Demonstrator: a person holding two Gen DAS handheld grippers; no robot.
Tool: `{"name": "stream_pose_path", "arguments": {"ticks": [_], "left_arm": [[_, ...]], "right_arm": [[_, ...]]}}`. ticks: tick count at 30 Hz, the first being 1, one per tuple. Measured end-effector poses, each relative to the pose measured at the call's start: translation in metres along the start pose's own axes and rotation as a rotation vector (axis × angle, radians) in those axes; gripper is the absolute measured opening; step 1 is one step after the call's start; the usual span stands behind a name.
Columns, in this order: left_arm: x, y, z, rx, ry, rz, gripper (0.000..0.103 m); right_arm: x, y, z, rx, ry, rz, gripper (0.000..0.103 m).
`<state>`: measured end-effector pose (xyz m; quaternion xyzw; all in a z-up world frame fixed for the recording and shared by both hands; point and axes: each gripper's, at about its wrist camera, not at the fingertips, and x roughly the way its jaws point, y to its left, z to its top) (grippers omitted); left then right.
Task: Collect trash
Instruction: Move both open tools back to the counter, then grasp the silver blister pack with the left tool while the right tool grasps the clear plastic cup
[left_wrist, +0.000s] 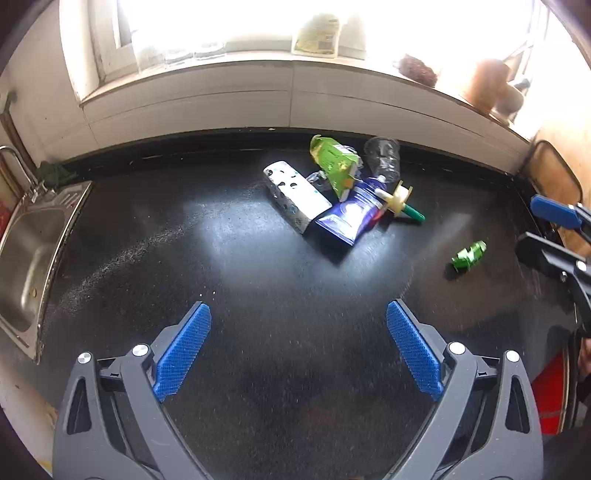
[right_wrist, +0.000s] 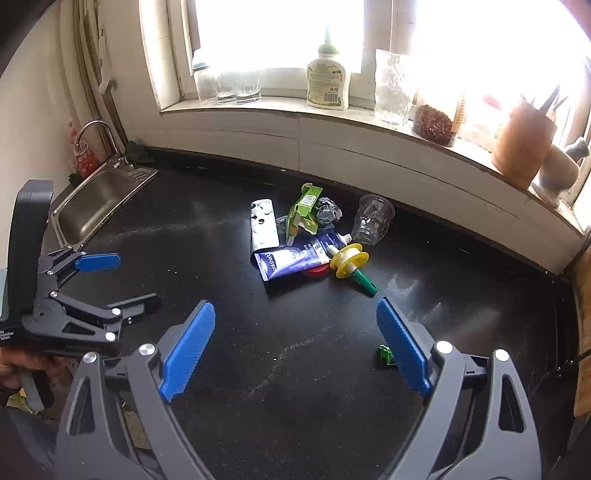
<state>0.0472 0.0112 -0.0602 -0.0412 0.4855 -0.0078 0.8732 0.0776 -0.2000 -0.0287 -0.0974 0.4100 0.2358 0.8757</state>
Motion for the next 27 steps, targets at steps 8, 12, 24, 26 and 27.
{"name": "stream_pose_path", "arguments": {"ticks": [8, 12, 24, 26, 27], "left_arm": [[0.061, 0.011, 0.056, -0.091, 0.052, 0.018, 0.093], [0.102, 0.01, 0.081, -0.089, 0.084, 0.052, 0.093], [0.2, 0.017, 0.117, -0.142, 0.211, 0.088, 0.093], [0.208, 0.018, 0.117, -0.158, 0.225, 0.08, 0.093], [0.214, 0.018, 0.117, -0.164, 0.234, 0.074, 0.093]], "right_arm": [[0.042, -0.055, 0.015, 0.071, 0.046, 0.007, 0.086], [0.075, -0.082, 0.031, 0.122, 0.08, 0.029, 0.086], [0.22, -0.139, 0.092, 0.238, 0.196, 0.009, 0.086], [0.235, -0.142, 0.094, 0.25, 0.216, 0.018, 0.086], [0.245, -0.143, 0.094, 0.259, 0.23, 0.022, 0.086]]}}
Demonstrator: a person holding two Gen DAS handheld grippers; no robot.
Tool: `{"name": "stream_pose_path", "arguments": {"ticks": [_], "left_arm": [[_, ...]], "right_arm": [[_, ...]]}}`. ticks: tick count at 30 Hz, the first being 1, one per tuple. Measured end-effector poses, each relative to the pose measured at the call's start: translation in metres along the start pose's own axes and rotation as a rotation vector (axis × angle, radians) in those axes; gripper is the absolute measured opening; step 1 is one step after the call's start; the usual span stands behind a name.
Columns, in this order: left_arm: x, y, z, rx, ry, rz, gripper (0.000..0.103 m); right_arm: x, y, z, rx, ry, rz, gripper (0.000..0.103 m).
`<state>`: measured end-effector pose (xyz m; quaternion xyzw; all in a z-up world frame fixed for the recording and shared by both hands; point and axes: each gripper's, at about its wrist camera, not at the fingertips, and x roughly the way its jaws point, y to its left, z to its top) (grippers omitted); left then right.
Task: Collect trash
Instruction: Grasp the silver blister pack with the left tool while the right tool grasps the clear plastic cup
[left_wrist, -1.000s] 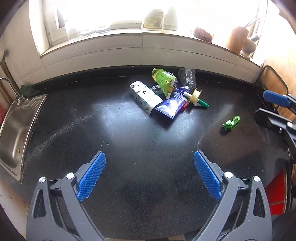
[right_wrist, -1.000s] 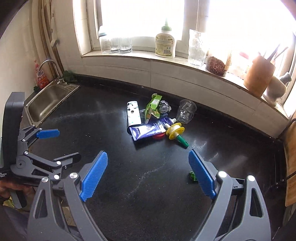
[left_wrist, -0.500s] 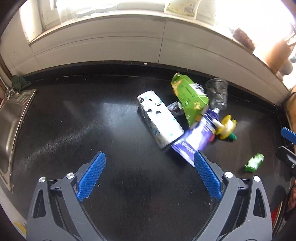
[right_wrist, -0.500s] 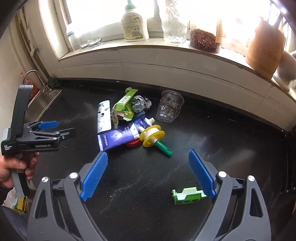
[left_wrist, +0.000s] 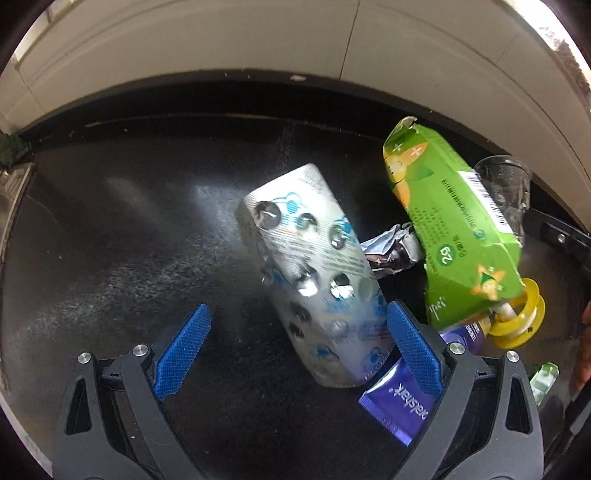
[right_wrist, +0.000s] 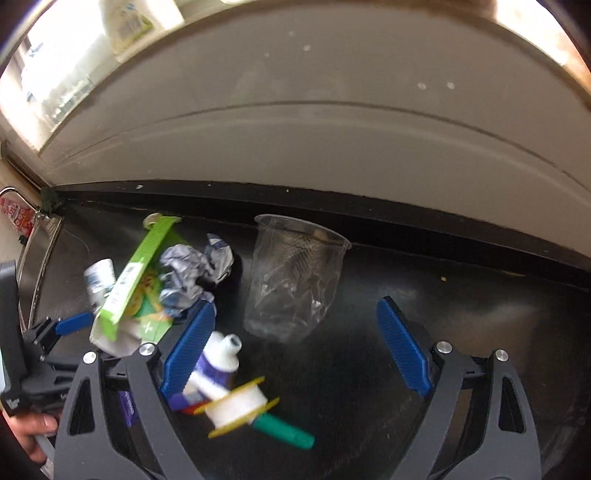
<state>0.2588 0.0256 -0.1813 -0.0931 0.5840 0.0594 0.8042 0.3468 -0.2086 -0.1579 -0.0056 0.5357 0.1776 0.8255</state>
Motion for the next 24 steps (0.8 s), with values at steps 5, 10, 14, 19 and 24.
{"name": "stream_pose_path", "arguments": {"ticks": [5, 10, 14, 19, 24], "left_arm": [[0.005, -0.002, 0.004, 0.016, -0.029, -0.002, 0.085], [-0.003, 0.0, 0.006, 0.043, -0.062, -0.047, 0.043], [-0.019, 0.009, -0.002, 0.058, -0.092, -0.044, 0.039], [-0.057, 0.02, -0.016, 0.077, -0.151, -0.044, 0.038], [-0.098, 0.028, -0.042, 0.087, -0.199, -0.043, 0.038]], "right_arm": [[0.024, -0.003, 0.005, 0.029, 0.044, 0.009, 0.071], [0.02, -0.001, 0.004, 0.026, 0.026, 0.007, 0.047], [0.001, 0.007, 0.0, 0.012, -0.008, -0.005, 0.043], [-0.04, 0.015, -0.008, -0.009, -0.071, -0.011, 0.042], [-0.091, 0.031, -0.031, -0.041, -0.139, -0.013, 0.042]]}}
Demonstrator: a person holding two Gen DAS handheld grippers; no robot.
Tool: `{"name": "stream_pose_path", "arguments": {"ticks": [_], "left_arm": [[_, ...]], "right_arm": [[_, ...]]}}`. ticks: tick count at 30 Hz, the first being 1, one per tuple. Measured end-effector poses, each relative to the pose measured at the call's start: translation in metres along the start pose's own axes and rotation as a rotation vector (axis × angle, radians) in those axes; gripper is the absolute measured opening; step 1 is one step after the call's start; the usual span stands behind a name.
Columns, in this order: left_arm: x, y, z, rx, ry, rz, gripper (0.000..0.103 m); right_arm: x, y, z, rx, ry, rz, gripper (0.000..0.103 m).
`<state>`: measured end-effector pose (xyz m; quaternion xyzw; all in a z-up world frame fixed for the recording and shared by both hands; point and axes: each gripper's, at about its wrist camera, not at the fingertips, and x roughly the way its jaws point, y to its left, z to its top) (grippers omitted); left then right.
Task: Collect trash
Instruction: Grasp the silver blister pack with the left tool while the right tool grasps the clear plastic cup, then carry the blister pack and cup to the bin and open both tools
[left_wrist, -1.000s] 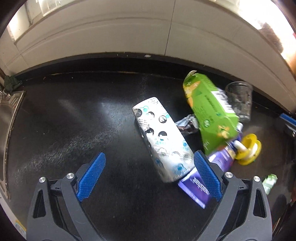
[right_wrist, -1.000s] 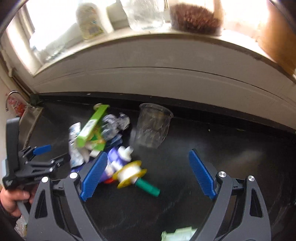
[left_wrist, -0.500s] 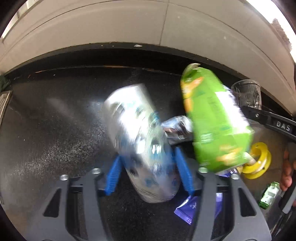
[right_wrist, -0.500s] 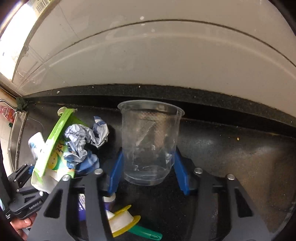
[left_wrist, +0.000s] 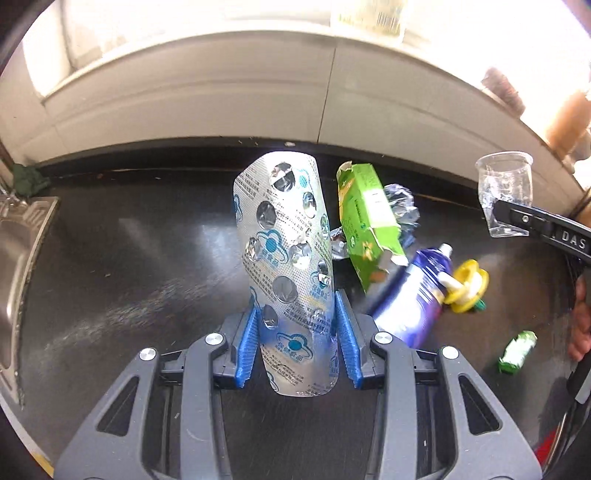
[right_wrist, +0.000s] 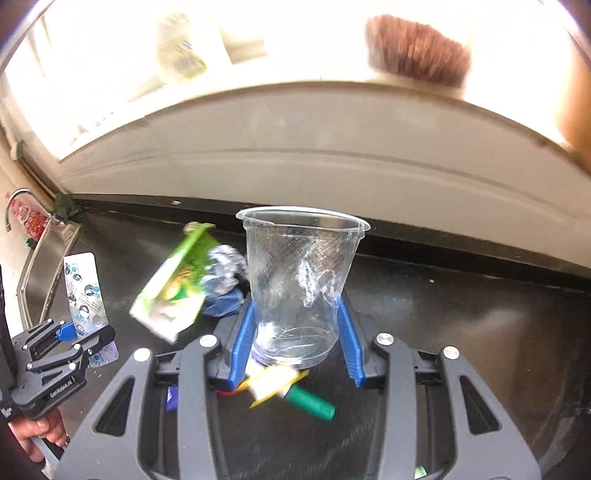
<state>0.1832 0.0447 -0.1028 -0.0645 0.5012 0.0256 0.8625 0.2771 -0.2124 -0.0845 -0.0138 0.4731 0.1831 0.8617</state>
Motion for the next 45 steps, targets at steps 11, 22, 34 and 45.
{"name": "stream_pose_path", "arguments": {"ticks": [11, 22, 34, 45], "left_arm": [[-0.068, -0.016, -0.07, 0.087, -0.028, 0.0, 0.038], [-0.101, -0.005, -0.11, 0.087, -0.074, 0.002, 0.038], [-0.187, 0.131, -0.205, -0.22, -0.164, 0.275, 0.039], [-0.206, 0.27, -0.413, -0.654, -0.022, 0.42, 0.039]], "right_arm": [[-0.085, 0.049, -0.092, -0.023, -0.052, 0.001, 0.042], [-0.111, 0.098, -0.121, -0.086, -0.07, 0.031, 0.042], [-0.103, 0.306, -0.143, -0.494, -0.035, 0.364, 0.042], [-0.057, 0.525, -0.286, -0.882, 0.2, 0.662, 0.043]]}}
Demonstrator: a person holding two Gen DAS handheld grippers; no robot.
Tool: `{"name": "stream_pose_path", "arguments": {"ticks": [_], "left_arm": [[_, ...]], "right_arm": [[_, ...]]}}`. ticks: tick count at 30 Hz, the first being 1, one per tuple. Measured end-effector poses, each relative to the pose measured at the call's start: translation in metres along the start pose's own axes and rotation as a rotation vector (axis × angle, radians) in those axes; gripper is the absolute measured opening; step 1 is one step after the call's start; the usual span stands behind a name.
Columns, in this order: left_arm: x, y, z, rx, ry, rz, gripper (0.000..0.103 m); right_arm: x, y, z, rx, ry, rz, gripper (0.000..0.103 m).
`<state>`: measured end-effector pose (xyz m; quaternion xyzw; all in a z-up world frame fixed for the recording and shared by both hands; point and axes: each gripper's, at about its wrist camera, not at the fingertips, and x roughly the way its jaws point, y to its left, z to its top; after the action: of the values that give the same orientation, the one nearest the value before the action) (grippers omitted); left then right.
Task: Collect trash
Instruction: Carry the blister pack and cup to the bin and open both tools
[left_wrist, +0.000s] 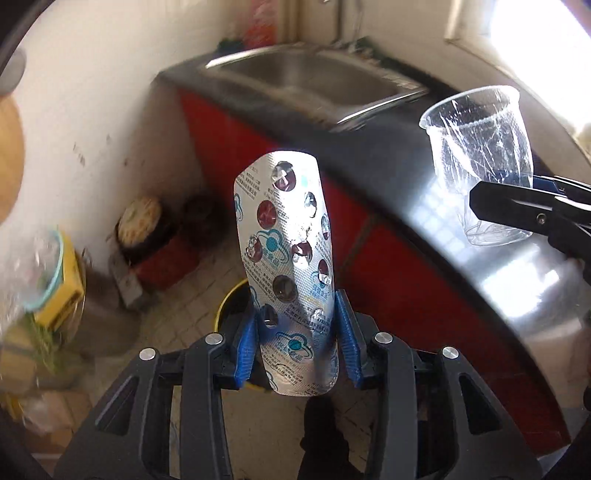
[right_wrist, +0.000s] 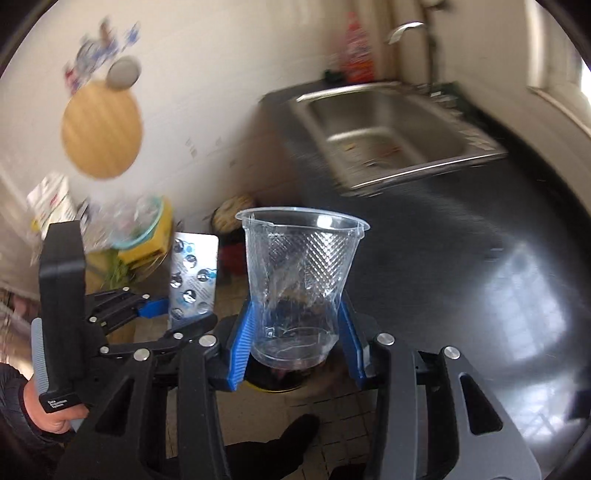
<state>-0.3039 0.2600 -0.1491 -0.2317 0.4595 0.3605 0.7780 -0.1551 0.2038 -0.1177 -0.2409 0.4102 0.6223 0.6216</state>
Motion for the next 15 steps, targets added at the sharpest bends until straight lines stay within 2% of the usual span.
{"name": "stream_pose_path", "arguments": {"ticks": [4, 10, 11, 13, 15], "left_arm": [[0.039, 0.038, -0.027, -0.055, 0.044, 0.001, 0.039], [0.089, 0.064, -0.049, -0.067, 0.086, -0.023, 0.039], [0.094, 0.067, -0.049, -0.076, 0.089, -0.034, 0.042], [0.105, 0.069, -0.051, -0.081, 0.092, -0.059, 0.053], [0.114, 0.072, -0.054, -0.068, 0.098, -0.058, 0.067]], "right_arm": [[0.07, 0.033, -0.005, -0.055, 0.096, 0.022, 0.043], [0.135, 0.034, -0.01, -0.055, 0.183, 0.009, 0.044], [0.142, 0.033, -0.01, -0.054, 0.187, 0.006, 0.047], [0.156, 0.032, -0.009, -0.043, 0.204, 0.007, 0.052], [0.168, 0.029, -0.009, -0.036, 0.218, -0.008, 0.072]]}}
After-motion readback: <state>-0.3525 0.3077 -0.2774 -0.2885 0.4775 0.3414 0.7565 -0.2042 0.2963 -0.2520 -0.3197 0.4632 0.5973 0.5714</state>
